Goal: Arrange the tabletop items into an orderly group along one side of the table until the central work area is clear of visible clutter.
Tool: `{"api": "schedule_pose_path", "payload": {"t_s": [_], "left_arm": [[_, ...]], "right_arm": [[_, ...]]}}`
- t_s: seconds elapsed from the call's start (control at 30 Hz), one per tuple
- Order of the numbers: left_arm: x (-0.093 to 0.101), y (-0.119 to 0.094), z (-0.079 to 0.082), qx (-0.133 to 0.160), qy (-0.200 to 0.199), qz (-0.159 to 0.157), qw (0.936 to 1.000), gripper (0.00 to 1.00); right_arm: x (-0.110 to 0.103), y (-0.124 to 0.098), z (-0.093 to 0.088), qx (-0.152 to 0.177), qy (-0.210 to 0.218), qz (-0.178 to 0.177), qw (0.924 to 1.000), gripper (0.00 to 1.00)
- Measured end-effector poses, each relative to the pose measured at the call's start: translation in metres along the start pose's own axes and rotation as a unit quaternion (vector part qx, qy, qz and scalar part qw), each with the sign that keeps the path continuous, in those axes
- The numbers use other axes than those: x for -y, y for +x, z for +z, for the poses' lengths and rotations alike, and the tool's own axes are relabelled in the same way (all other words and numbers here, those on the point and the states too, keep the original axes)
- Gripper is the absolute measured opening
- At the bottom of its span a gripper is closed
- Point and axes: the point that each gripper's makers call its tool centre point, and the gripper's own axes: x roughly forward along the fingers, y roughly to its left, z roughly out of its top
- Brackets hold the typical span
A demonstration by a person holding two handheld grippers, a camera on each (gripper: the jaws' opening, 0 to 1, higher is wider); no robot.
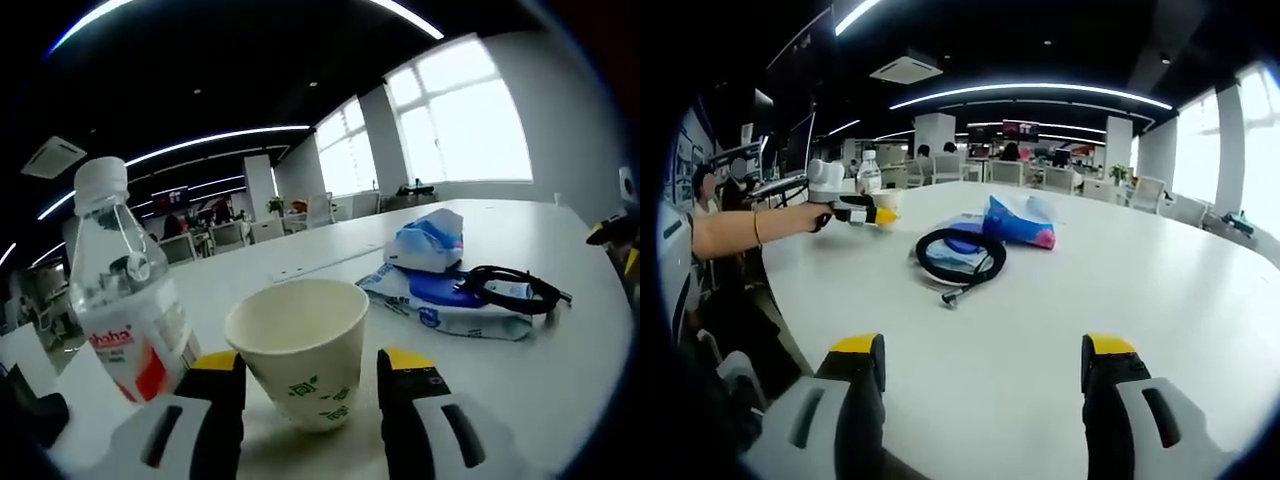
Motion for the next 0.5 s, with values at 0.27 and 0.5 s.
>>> {"api": "schedule_pose_path", "payload": {"t_s": [0.27, 0.5], "left_arm": [[0.006, -0.003, 0.002, 0.0, 0.002, -0.007, 1.0, 0.64], [0.013, -0.008, 0.003, -0.006, 0.002, -0.008, 1.0, 0.74]], "right_arm": [[0.002, -0.003, 0.0, 0.003, -0.002, -0.005, 1.0, 0.8], [0.002, -0.003, 0.0, 0.003, -0.004, -0.006, 1.0, 0.81]]}}
